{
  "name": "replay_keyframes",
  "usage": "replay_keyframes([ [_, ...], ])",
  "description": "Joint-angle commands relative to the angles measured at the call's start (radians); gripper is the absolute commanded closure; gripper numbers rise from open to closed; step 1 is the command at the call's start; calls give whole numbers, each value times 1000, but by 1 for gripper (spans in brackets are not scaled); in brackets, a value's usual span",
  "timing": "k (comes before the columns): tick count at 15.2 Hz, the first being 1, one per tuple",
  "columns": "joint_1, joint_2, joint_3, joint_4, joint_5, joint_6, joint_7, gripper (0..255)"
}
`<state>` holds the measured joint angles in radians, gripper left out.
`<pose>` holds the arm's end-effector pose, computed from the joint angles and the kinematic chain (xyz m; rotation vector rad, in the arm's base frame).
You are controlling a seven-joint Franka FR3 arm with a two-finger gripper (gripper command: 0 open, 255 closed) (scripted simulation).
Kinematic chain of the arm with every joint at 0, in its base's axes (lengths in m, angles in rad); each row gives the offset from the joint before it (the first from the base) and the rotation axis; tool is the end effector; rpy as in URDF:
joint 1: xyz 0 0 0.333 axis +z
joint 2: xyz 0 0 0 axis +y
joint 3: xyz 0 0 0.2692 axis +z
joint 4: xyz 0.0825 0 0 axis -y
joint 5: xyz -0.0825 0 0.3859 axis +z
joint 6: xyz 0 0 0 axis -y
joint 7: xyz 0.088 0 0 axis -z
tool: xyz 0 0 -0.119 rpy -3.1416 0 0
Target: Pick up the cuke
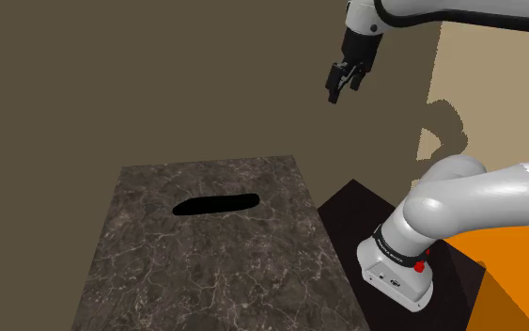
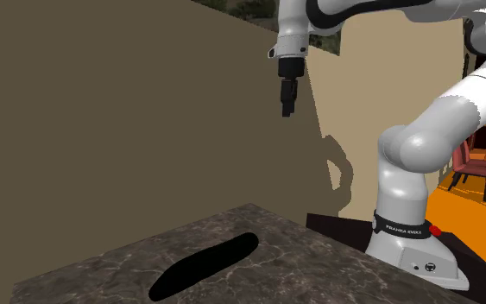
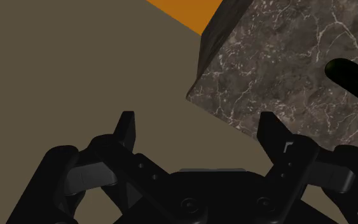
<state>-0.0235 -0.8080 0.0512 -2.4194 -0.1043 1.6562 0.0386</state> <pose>0.3447 -0.0001 0.5311 3.0007 -0.0289 0.0715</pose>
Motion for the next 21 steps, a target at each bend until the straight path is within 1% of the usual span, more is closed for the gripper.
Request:
replay_keyframes([
  [1, 0, 0, 0, 0, 0, 0, 0, 0],
  [6, 62, 93, 45, -40, 23, 142, -24, 0],
  [12, 131, 225, 105, -62, 42, 308, -53, 0],
  [17, 181, 349, 160, -61, 44, 439, -72, 0],
  [21, 215, 454, 206, -48, 32, 537, -82, 0],
])
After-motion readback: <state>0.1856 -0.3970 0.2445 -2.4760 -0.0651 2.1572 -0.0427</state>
